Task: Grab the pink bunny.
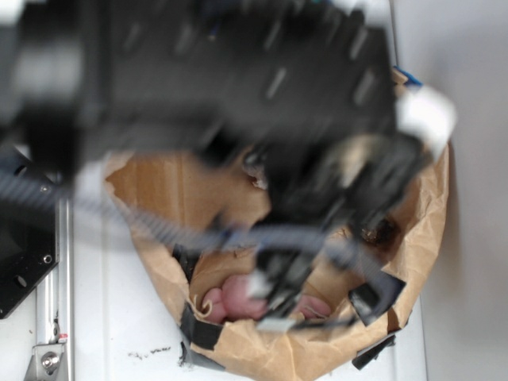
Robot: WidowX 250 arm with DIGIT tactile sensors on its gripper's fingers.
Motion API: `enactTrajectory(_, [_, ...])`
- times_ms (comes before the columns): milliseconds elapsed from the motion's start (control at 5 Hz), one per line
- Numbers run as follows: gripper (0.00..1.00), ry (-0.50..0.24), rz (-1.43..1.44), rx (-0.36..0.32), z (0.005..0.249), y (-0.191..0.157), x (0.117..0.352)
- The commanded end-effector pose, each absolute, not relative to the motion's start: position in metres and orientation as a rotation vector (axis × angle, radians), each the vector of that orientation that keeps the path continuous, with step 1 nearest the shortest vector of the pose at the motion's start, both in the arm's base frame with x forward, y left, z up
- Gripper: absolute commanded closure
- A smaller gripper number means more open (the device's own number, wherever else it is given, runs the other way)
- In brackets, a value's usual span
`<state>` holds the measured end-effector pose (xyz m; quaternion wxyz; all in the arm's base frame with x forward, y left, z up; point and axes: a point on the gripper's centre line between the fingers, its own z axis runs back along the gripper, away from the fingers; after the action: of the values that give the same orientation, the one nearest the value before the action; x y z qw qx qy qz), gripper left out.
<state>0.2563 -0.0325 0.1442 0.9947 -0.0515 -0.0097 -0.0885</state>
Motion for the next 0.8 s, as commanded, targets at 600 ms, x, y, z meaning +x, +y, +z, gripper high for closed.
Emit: enactTrajectory(600, [0.00, -0.080, -0.191, -0.097, 0.134, -0.025, 0.244])
